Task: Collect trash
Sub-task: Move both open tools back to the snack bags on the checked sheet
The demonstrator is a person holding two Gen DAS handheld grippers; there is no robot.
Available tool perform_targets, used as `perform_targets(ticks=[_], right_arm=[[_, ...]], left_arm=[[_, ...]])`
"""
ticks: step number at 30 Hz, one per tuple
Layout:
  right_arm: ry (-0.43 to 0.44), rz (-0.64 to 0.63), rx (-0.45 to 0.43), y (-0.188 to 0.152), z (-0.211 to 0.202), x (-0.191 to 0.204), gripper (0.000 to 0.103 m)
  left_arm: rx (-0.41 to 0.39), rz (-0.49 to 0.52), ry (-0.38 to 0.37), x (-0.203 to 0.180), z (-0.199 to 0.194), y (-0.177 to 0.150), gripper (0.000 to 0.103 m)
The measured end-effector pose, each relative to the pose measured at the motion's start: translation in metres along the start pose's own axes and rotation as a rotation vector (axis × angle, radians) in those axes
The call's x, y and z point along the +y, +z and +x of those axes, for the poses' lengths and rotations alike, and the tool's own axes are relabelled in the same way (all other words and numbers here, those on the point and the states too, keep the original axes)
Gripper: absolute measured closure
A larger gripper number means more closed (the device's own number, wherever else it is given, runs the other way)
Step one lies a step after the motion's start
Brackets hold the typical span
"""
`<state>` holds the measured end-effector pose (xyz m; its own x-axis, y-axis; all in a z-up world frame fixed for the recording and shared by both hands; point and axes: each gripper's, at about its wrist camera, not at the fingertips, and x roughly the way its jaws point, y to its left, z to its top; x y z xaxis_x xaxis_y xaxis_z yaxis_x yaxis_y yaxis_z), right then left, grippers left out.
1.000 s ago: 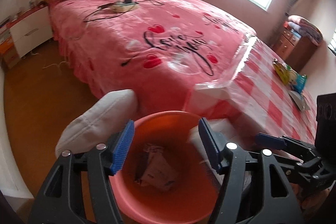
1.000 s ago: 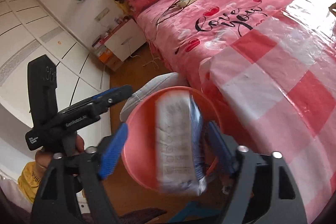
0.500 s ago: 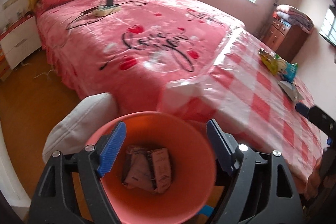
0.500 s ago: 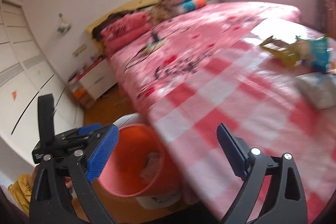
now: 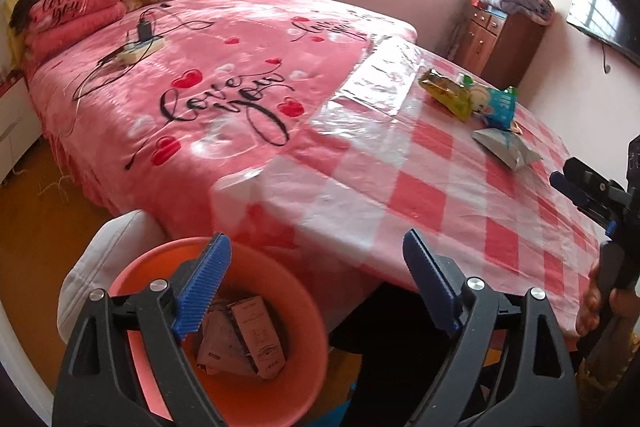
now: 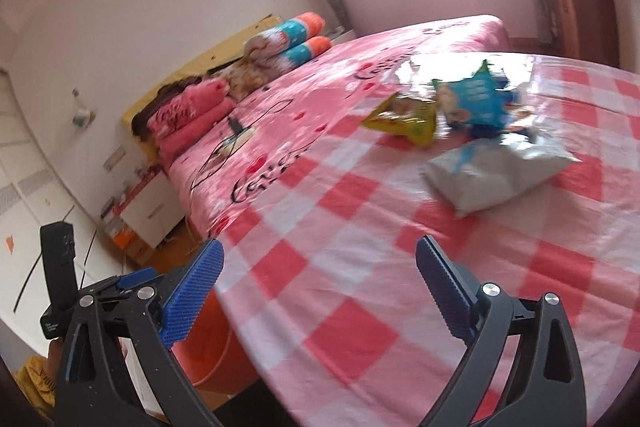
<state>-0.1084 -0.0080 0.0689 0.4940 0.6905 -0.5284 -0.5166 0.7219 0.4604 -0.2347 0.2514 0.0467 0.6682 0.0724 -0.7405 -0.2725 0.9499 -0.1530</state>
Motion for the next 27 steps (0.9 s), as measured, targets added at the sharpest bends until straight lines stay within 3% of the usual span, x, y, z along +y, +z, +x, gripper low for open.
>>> perform_targets(ticks=[8, 19, 27], right_arm=[[0.015, 0.122, -0.014, -0.003, -0.01, -0.051, 0.007], [-0.004, 0.133, 0.016, -0.004, -0.016, -0.071, 0.007], [-0.005, 0.17, 0.053, -0.006, -0.013, -0.089, 0.007]], left_arm=[[0.03, 0.061, 0.013, -0.033, 0.009, 0.005, 0.015], [0.016, 0.178, 0.026, -0.087, 0.011, 0.014, 0.015], [0.023, 0.228, -0.008, -0.123, 0.025, 0.03, 0.015]])
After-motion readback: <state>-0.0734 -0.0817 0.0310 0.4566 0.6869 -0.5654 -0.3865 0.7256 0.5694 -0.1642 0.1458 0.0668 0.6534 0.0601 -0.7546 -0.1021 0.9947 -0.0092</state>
